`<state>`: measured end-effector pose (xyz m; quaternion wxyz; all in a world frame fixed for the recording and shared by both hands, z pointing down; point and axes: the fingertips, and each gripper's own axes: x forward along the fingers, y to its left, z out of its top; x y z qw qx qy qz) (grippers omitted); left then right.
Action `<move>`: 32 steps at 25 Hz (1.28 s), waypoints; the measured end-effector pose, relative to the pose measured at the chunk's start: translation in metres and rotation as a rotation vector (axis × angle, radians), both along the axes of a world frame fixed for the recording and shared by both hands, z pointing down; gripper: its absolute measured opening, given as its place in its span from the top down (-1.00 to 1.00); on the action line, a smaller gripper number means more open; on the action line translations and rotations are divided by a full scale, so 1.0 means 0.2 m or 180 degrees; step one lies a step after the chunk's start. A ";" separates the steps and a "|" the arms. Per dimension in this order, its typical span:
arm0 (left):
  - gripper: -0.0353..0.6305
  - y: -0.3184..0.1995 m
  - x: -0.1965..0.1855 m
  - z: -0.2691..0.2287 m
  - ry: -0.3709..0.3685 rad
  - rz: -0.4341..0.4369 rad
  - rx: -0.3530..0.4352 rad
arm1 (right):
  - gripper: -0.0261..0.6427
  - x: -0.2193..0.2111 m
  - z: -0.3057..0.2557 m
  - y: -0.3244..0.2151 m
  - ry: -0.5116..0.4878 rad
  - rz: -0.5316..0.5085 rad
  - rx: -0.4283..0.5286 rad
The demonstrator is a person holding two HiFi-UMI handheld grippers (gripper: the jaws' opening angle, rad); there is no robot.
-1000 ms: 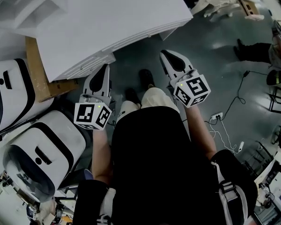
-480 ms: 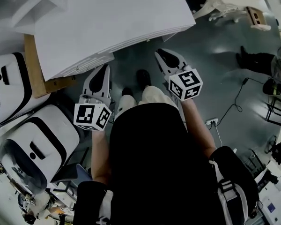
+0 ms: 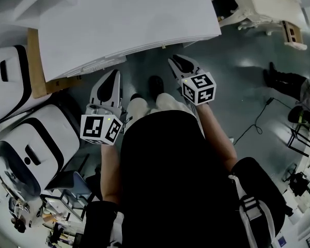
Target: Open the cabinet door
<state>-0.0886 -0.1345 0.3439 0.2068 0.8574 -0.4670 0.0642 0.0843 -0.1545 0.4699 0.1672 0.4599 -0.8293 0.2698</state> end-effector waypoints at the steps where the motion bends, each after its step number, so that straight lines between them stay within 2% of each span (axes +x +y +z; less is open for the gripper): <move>1: 0.82 0.00 0.01 0.01 -0.0005 -0.0031 -0.0007 | 0.65 0.01 0.03 -0.01 0.0001 -0.0028 -0.0036; 10: 0.82 0.00 0.12 0.10 -0.0022 -0.0173 -0.0124 | 0.60 0.03 0.27 -0.08 0.0079 -0.0170 -0.0265; 14: 0.82 0.02 0.16 0.15 -0.0107 -0.0174 -0.0178 | 0.58 0.04 0.38 -0.10 0.0157 -0.0172 -0.0358; 21: 0.82 0.03 0.17 0.20 -0.0155 -0.0243 -0.0241 | 0.55 0.05 0.61 -0.15 0.0253 -0.0060 -0.0600; 32: 0.82 0.03 0.16 0.26 -0.0175 -0.0347 -0.0348 | 0.54 0.08 0.88 -0.26 0.0469 0.0073 -0.0809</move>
